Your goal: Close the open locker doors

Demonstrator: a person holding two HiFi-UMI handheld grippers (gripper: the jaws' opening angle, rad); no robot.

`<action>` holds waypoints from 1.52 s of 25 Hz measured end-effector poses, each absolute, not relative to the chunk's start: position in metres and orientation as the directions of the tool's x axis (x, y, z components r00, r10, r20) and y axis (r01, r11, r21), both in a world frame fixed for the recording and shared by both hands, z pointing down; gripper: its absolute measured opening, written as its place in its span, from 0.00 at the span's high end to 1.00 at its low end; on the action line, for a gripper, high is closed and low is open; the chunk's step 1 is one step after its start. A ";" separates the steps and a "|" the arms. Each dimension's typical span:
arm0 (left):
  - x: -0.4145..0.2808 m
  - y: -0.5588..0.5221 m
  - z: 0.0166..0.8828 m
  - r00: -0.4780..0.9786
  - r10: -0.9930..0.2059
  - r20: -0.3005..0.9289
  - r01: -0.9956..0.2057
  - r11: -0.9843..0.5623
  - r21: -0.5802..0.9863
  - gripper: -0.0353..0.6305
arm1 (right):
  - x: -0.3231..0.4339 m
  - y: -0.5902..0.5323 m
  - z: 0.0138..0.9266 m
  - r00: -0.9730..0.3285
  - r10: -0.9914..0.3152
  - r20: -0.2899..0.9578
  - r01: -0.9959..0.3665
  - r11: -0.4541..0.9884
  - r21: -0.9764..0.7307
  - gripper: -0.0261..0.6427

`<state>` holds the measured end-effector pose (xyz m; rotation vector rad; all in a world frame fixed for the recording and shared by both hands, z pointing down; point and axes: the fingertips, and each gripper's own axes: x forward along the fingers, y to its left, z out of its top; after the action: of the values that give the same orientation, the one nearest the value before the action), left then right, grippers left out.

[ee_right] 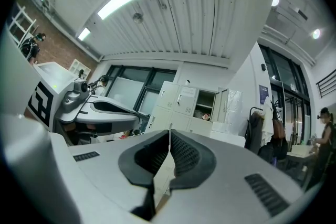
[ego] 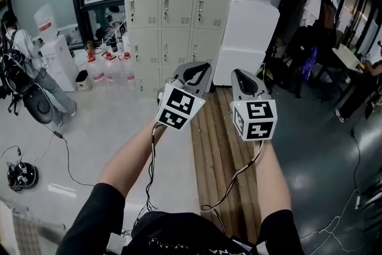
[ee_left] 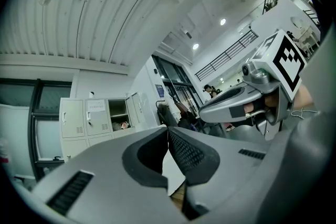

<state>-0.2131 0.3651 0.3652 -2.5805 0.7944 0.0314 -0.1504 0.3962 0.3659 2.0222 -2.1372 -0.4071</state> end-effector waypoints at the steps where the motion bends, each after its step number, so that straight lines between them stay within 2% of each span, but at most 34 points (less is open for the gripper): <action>1: -0.209 0.365 0.366 0.832 -0.535 -0.144 -0.543 -0.734 -0.407 0.92 | -0.144 0.397 0.366 -0.067 -0.996 -0.067 -0.950 0.043 0.310 0.91; 8: -0.190 0.356 0.367 0.797 -0.587 -0.142 -0.586 -0.695 -0.416 0.92 | -0.098 0.394 0.373 -0.087 -0.994 -0.067 -0.959 0.065 0.276 0.91; 18: -0.179 0.308 0.388 0.784 -0.607 -0.131 -0.604 -0.696 -0.388 0.92 | -0.083 0.346 0.391 -0.111 -0.992 -0.057 -0.964 0.094 0.250 0.91; 27: -0.177 0.181 0.381 0.785 -0.599 -0.159 -0.609 -0.699 -0.375 0.92 | -0.069 0.237 0.390 -0.049 -0.998 -0.046 -0.947 0.032 0.320 0.91; 38: -0.188 0.038 0.363 0.807 -0.567 -0.164 -0.585 -0.728 -0.358 0.92 | -0.085 0.094 0.366 -0.051 -0.998 -0.041 -0.955 0.037 0.293 0.91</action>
<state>-0.1876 0.0384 0.3625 -2.5978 0.8663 0.0599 -0.0848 0.0943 0.3660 2.0348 -2.1284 -0.3615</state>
